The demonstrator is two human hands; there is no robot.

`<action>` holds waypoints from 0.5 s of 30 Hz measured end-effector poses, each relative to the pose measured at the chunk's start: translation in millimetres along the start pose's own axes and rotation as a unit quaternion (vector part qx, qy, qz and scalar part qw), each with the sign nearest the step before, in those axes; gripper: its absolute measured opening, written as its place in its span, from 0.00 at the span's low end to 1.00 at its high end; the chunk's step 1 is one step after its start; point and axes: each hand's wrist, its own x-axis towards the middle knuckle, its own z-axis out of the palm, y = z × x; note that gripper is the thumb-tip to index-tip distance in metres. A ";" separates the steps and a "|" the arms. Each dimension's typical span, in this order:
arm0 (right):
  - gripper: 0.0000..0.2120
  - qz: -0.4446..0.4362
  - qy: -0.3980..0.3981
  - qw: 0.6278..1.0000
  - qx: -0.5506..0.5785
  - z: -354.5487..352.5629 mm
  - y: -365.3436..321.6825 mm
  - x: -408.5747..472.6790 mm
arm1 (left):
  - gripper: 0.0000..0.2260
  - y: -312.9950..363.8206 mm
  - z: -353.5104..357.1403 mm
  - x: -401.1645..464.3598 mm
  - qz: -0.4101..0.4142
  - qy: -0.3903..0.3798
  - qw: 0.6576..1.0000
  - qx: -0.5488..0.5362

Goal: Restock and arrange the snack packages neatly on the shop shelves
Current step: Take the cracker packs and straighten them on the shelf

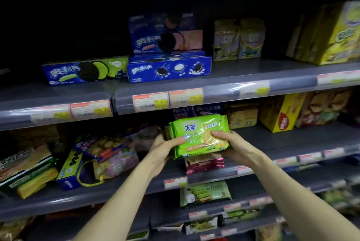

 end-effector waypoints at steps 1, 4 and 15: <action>0.25 -0.005 0.006 1.000 0.008 -12.6 -4.9 -4.2 | 0.38 -2.4 14.0 3.9 -0.001 -0.002 1.000 0.000; 0.21 -0.016 0.017 1.000 0.008 -52.2 -16.4 -13.6 | 0.39 -10.1 54.5 16.6 0.002 0.004 1.000 0.013; 0.25 0.017 0.012 0.999 -0.033 -178.8 -36.9 -36.9 | 0.16 -49.9 162.9 56.4 -0.035 -0.013 0.999 0.039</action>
